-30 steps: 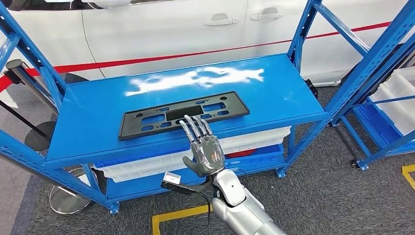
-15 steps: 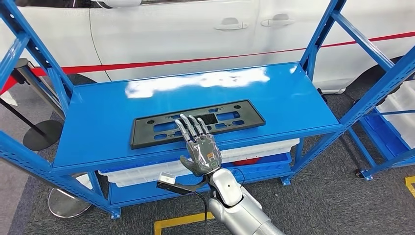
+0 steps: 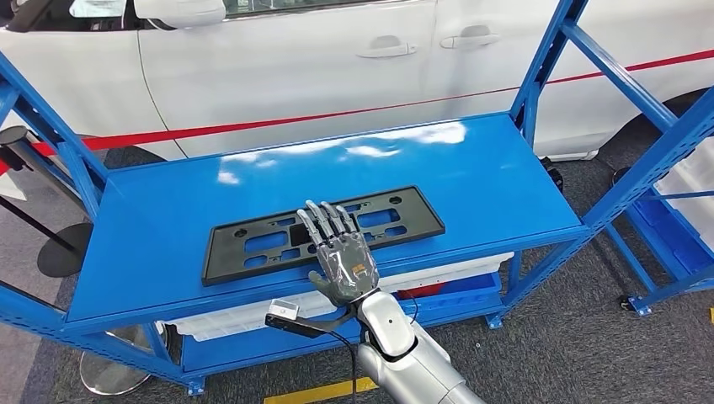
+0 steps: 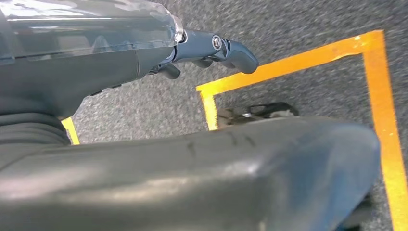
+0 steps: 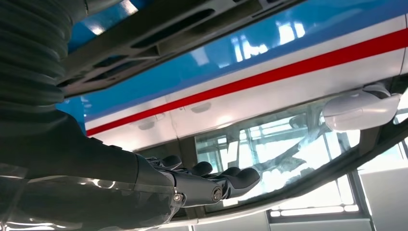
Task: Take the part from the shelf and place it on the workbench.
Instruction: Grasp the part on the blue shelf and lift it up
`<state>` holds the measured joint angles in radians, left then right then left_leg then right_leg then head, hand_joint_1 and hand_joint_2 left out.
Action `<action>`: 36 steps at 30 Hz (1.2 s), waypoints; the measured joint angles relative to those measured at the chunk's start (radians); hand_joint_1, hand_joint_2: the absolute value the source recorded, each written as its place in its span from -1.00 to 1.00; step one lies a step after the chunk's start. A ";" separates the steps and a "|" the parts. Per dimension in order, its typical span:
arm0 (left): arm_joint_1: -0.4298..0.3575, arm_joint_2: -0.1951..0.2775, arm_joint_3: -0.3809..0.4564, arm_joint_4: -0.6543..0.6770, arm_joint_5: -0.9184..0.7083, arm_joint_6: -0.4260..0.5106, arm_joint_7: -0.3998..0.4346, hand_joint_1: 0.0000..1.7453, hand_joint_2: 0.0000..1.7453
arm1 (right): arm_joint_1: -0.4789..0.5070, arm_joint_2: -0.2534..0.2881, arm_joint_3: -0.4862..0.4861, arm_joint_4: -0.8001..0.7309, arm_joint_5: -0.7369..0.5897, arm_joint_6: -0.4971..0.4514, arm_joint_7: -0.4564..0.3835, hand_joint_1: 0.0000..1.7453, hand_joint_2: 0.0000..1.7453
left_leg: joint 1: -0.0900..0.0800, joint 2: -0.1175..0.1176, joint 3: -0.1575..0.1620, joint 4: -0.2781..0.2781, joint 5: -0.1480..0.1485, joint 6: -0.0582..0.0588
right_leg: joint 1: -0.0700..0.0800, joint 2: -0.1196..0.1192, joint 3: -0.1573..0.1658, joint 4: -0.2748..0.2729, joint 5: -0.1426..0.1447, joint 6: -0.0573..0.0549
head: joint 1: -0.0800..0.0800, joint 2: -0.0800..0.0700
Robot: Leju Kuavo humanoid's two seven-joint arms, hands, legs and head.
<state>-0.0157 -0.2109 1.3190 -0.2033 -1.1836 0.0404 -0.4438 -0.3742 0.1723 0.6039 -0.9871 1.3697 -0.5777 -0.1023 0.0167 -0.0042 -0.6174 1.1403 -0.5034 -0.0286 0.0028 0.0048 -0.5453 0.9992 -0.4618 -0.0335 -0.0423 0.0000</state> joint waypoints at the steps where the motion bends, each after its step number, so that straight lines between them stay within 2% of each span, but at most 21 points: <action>1: 0.000 0.001 0.000 0.000 -0.001 0.000 0.000 -1.00 -1.00 | 0.000 0.000 0.000 -0.003 0.000 0.001 0.001 -1.00 1.00 | -0.001 0.001 0.019 -0.062 0.032 0.001 | 0.000 0.000 0.006 0.002 -0.006 0.004 | 0.000 0.000; 3: -0.001 0.003 -0.001 0.000 -0.001 0.000 0.000 -1.00 -1.00 | 0.001 0.000 0.000 -0.008 0.001 0.001 0.001 -1.00 1.00 | -0.005 0.004 0.038 -0.124 0.052 0.014 | 0.002 0.000 0.010 0.004 -0.015 0.015 | 0.000 0.000; 4: -0.002 0.003 -0.001 0.000 -0.001 0.000 0.000 -1.00 -1.00 | 0.001 0.000 0.000 -0.010 0.001 0.001 0.002 -1.00 1.00 | -0.008 0.004 0.038 -0.124 0.047 0.023 | 0.002 0.000 0.011 0.003 -0.017 0.021 | 0.000 0.000; 7: 0.000 0.003 -0.002 0.000 -0.004 -0.001 -0.001 -1.00 -1.00 | 0.000 0.000 0.000 -0.018 0.008 0.003 0.004 -1.00 1.00 | -0.003 0.005 0.049 -0.135 0.063 0.046 | 0.002 -0.002 0.009 0.020 -0.035 0.040 | 0.000 0.000; 9: -0.001 0.003 -0.005 0.000 -0.011 -0.001 -0.001 -1.00 -1.00 | -0.002 0.000 0.000 -0.021 0.024 0.010 0.006 -1.00 1.00 | 0.000 0.006 0.055 -0.141 0.065 0.054 | -0.002 -0.002 -0.035 0.108 -0.080 0.050 | 0.000 0.000; 11: -0.004 0.004 -0.009 0.000 -0.016 -0.002 -0.001 -1.00 -1.00 | -0.002 -0.001 0.000 -0.021 0.046 0.027 0.011 -1.00 1.00 | 0.000 0.006 0.057 -0.142 0.061 0.058 | -0.006 -0.002 -0.116 0.244 -0.130 0.055 | 0.000 0.000; 12: -0.005 0.004 -0.011 0.000 -0.018 -0.004 0.002 -1.00 -1.00 | -0.003 -0.001 0.000 -0.021 0.058 0.041 0.016 -1.00 1.00 | 0.000 0.005 0.058 -0.142 0.059 0.058 | -0.009 -0.002 -0.149 0.290 -0.136 0.057 | 0.000 0.000; 13: -0.006 0.005 -0.013 0.000 -0.020 -0.006 0.006 -1.00 -1.00 | -0.006 -0.002 0.000 -0.020 0.071 0.056 0.023 -1.00 1.00 | 0.000 0.004 0.061 -0.142 0.056 0.057 | -0.011 -0.002 -0.163 0.297 -0.119 0.058 | 0.000 0.000; 14: -0.008 0.005 -0.015 0.000 -0.021 -0.008 0.010 -1.00 -1.00 | -0.012 -0.002 0.000 -0.019 0.086 0.073 0.032 -1.00 1.00 | 0.000 0.003 0.066 -0.142 0.052 0.055 | -0.013 -0.003 -0.157 0.265 -0.084 0.057 | 0.000 0.000; 16: -0.013 0.005 -0.019 0.000 -0.028 -0.017 0.017 -1.00 -1.00 | -0.031 -0.002 -0.001 -0.014 0.115 0.103 0.050 -1.00 1.00 | -0.001 0.001 0.076 -0.141 0.045 0.049 | -0.014 -0.003 -0.103 0.126 0.000 0.052 | 0.000 0.000; 18: -0.020 0.006 -0.025 0.000 -0.039 -0.029 0.017 -1.00 -1.00 | -0.051 -0.002 -0.002 -0.008 0.139 0.122 0.067 -1.00 1.00 | -0.004 -0.001 0.080 -0.140 0.038 0.039 | -0.011 -0.003 -0.064 0.030 0.035 0.046 | 0.000 0.000; 21: -0.026 0.012 -0.040 0.000 -0.063 -0.048 0.015 -1.00 -1.00 | -0.063 -0.013 -0.009 0.003 0.169 0.134 0.093 -1.00 1.00 | -0.004 -0.001 0.082 -0.142 0.031 0.021 | -0.008 -0.001 -0.057 0.010 0.034 0.031 | 0.000 0.000; 23: -0.027 0.017 -0.053 0.000 -0.078 -0.057 0.016 -1.00 -1.00 | -0.063 -0.023 -0.017 0.010 0.182 0.136 0.105 -1.00 1.00 | -0.001 0.000 0.069 -0.106 0.006 0.011 | -0.012 -0.001 -0.050 0.001 0.036 0.017 | 0.000 0.000; 26: -0.029 0.024 -0.070 0.000 -0.091 -0.064 0.018 -1.00 -1.00 | -0.064 -0.035 -0.023 0.019 0.191 0.147 0.111 -1.00 1.00 | 0.001 0.001 -0.022 0.078 -0.083 0.002 | -0.010 -0.002 -0.047 -0.002 0.034 0.006 | 0.000 0.000; 27: -0.029 0.026 -0.074 0.000 -0.093 -0.067 0.018 -1.00 -1.00 | -0.064 -0.039 -0.024 0.023 0.191 0.150 0.111 -1.00 1.00 | 0.001 0.001 -0.051 0.132 -0.097 0.000 | -0.008 -0.001 -0.046 -0.001 0.032 0.005 | 0.000 0.000; 28: -0.029 0.028 -0.077 0.000 -0.093 -0.069 0.018 -1.00 -1.00 | -0.064 -0.042 -0.025 0.027 0.187 0.151 0.110 -1.00 1.00 | 0.001 0.001 -0.065 0.152 -0.093 0.000 | -0.007 -0.001 -0.044 -0.001 0.031 0.004 | 0.000 0.000; 29: -0.030 0.030 -0.079 0.000 -0.093 -0.070 0.018 -1.00 -1.00 | -0.065 -0.045 -0.028 0.031 0.177 0.150 0.107 -1.00 1.00 | 0.001 0.001 -0.059 0.131 -0.068 0.001 | -0.006 0.000 -0.041 0.000 0.029 0.005 | 0.000 0.000; 31: -0.031 0.032 -0.083 0.000 -0.092 -0.070 0.017 -1.00 -1.00 | -0.066 -0.051 -0.036 0.038 0.143 0.144 0.093 -1.00 1.00 | 0.000 0.001 -0.002 -0.002 0.009 0.008 | -0.005 0.002 -0.034 0.001 0.024 0.009 | 0.000 0.000; 32: -0.033 0.033 -0.085 0.000 -0.092 -0.070 0.018 -1.00 -1.00 | -0.066 -0.054 -0.041 0.040 0.123 0.141 0.084 -1.00 1.00 | -0.001 0.001 0.028 -0.068 0.036 0.014 | -0.003 0.002 -0.032 0.004 0.021 0.012 | 0.000 0.000; 34: -0.036 0.035 -0.088 0.000 -0.092 -0.069 0.021 -1.00 -1.00 | -0.065 -0.060 -0.052 0.040 0.077 0.138 0.061 -1.00 1.00 | -0.006 0.000 0.055 -0.132 0.054 0.025 | 0.000 0.003 -0.033 0.007 0.019 0.021 | 0.000 0.000; 36: -0.037 0.036 -0.090 0.000 -0.092 -0.068 0.022 -1.00 -1.00 | -0.061 -0.067 -0.063 0.030 0.016 0.132 0.029 -1.00 1.00 | -0.007 -0.001 0.056 -0.137 0.056 0.036 | 0.001 0.003 -0.034 0.006 0.019 0.032 | 0.000 0.000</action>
<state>-0.0526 -0.1752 1.2287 -0.2029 -1.2755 -0.0278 -0.4213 -0.4354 0.1051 0.5406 -0.9574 1.3862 -0.4462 -0.0730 0.0100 -0.0053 -0.5610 1.0028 -0.4477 0.0070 0.0040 0.0075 -0.5794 1.0050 -0.4429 -0.0013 -0.0422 0.0000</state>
